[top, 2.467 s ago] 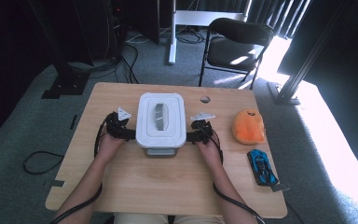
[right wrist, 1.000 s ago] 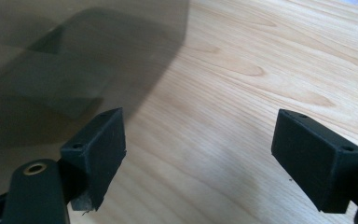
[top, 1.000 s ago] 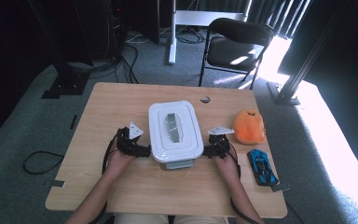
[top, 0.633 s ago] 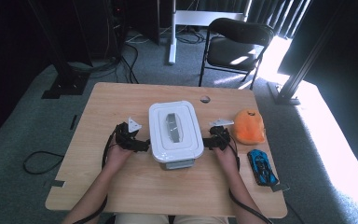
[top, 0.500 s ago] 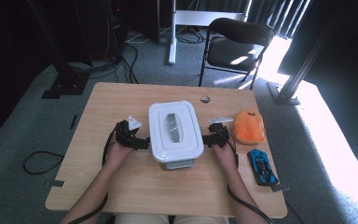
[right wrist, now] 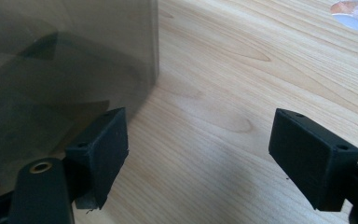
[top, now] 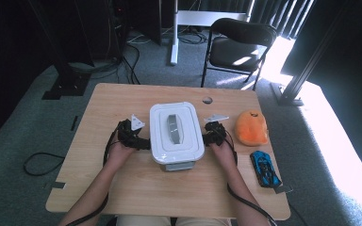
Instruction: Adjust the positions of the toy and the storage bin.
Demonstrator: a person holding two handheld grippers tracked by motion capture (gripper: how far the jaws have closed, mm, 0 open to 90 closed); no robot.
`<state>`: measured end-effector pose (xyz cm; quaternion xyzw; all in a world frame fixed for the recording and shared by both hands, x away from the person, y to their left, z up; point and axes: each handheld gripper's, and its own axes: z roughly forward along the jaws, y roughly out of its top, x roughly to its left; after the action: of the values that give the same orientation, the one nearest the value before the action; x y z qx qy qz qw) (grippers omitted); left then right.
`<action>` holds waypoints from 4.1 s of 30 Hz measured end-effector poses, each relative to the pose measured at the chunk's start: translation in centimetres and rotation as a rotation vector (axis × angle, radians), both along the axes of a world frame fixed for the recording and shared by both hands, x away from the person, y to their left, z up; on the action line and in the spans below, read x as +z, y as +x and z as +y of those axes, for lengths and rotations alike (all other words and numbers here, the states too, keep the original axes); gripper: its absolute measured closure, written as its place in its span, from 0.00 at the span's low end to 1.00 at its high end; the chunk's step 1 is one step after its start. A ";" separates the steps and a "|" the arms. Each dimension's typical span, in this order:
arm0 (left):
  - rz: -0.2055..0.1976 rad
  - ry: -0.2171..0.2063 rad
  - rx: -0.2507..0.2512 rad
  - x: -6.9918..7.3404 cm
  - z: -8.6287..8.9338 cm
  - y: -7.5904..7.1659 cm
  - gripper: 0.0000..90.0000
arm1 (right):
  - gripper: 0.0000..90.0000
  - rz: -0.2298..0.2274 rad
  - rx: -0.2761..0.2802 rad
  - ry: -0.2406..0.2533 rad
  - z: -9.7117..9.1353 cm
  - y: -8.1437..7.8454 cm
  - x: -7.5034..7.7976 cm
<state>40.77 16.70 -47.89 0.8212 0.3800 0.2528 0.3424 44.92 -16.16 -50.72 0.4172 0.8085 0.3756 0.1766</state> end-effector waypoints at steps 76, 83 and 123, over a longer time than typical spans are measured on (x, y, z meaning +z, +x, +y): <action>-0.052 -0.014 -0.088 -0.5 -0.8 -12.0 0.01 | 0.29 -0.031 0.276 0.053 0.4 -3.9 0.5; -0.050 -0.025 -0.096 -0.6 -1.2 -11.5 0.01 | 0.29 -0.002 0.256 0.097 0.0 -2.9 0.4; 0.084 -0.088 -0.094 -2.4 8.0 -10.9 0.01 | 0.16 -0.004 0.042 -0.062 -5.6 -11.6 -2.0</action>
<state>29.91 24.66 -50.30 0.8323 0.3659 0.1849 0.3732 33.37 -21.73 -52.70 0.3935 0.8281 0.3547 0.1832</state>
